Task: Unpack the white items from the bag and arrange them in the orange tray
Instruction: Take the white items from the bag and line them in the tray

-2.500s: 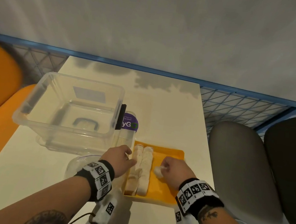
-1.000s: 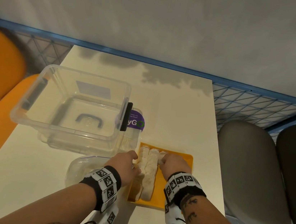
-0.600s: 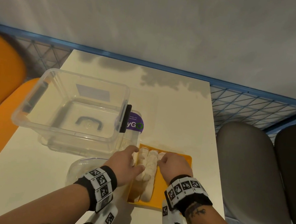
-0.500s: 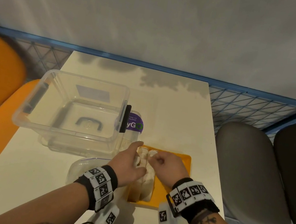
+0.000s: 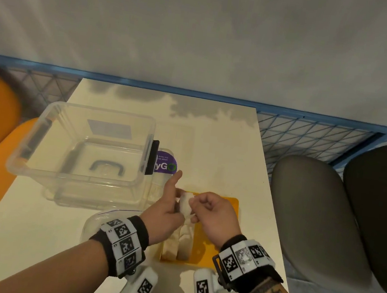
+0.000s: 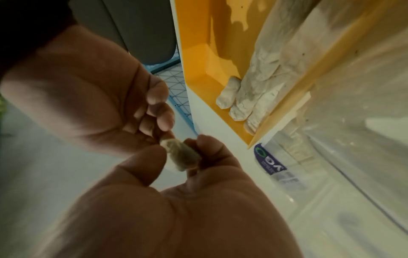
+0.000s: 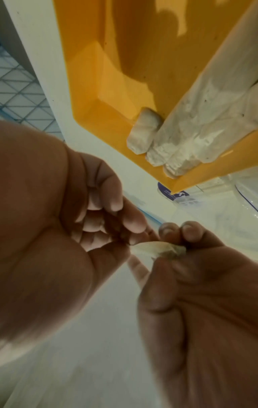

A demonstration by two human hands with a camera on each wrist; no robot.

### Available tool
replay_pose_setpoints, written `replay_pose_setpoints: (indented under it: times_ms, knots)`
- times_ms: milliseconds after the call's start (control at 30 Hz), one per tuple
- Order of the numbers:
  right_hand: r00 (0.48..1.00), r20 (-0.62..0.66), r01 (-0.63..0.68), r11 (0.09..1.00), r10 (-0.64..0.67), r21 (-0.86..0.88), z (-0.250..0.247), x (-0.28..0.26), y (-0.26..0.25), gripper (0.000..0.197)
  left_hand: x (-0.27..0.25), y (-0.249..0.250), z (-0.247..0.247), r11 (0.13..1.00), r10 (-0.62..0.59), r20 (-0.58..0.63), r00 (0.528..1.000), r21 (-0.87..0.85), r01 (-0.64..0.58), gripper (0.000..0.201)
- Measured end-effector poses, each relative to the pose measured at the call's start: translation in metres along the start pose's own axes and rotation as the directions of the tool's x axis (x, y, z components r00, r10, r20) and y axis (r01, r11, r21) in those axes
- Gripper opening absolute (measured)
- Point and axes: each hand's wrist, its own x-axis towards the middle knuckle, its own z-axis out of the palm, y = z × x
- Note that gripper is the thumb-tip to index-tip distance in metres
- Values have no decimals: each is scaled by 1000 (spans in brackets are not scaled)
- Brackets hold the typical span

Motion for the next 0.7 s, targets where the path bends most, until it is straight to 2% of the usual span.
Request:
replay_pose_setpoints:
  times_ms: [167,333,500,600,700]
  knots:
    - [999,-40,-1,1000,1,4,-12,-2,2,12,2,-10,-3,999,-44,-69,997,-22,43,84]
    - [998,-5,57,997,-57,-45,-14,-4,7,13,3,-8,1,987,-27,-56,998,159,36,71]
    - [995,-42,91,990,-96,-103,-19,-3,15,10,2,-13,4,988,-91,-22,996,120,93,19]
    - [993,-48,99,989,-105,-106,-20,-4,19,10,3,-12,5,980,-102,-40,994,168,107,15]
    - [992,-58,100,981,-111,-165,-21,-3,25,9,3,-10,5,953,-87,-48,995,287,98,18]
